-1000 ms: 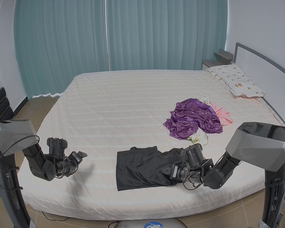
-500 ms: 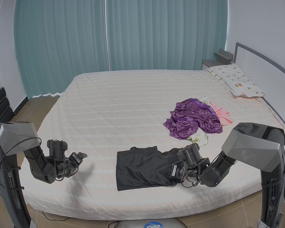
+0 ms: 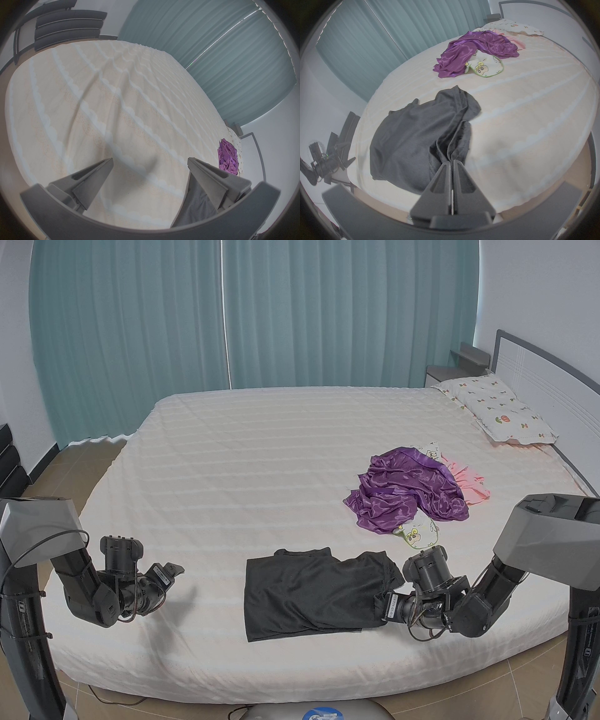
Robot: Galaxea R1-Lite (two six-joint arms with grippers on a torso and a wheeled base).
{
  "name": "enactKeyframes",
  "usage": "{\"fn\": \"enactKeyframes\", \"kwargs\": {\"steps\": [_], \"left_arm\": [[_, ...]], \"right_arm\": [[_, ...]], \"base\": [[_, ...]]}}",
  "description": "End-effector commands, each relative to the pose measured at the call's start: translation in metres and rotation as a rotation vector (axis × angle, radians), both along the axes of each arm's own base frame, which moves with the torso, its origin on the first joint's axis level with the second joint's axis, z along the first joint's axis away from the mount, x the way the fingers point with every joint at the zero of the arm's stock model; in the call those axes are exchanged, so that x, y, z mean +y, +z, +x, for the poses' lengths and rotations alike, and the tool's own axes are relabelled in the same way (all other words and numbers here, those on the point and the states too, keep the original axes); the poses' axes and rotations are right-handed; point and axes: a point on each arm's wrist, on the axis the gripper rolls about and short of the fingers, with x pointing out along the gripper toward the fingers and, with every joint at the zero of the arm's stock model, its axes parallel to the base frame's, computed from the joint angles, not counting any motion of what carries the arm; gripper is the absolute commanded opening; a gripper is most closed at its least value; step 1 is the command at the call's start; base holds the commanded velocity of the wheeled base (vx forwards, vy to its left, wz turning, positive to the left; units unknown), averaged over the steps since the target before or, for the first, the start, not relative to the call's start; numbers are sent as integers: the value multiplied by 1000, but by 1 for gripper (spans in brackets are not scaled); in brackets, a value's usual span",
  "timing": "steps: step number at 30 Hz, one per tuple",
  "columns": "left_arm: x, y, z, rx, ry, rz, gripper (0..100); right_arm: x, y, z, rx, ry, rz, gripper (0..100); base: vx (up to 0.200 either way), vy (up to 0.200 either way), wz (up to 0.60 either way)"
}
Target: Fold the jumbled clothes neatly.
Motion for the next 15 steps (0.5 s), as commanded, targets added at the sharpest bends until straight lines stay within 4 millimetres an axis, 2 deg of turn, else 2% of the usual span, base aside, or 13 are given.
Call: {"fn": "enactKeyframes", "kwargs": {"steps": [1, 5, 6, 10, 13, 15], "left_arm": [[0, -2, 0, 6, 0, 0, 100], [-1, -2, -1, 9, -2, 1, 100], [-1, -2, -1, 9, -4, 1, 100], [-1, -3, -1, 12, -4, 1, 100], [-3, -5, -3, 21, -10, 2, 100], [-5, -5, -3, 22, -14, 2, 100]], "right_arm": [[-13, 3, -8, 10, 7, -30, 0], [-19, -7, -18, 36, 68, -116, 0], [-18, -11, -21, 48, 83, -129, 100], [-17, -9, -21, 33, 89, -125, 100], [-20, 11, -13, -58, 53, -72, 100], [-30, 27, -3, -126, 16, -32, 100]], "base": [[0, 0, 0], [0, 0, 0], [0, 0, 0], [0, 0, 0], [0, 0, 0], [0, 0, 0]]}}
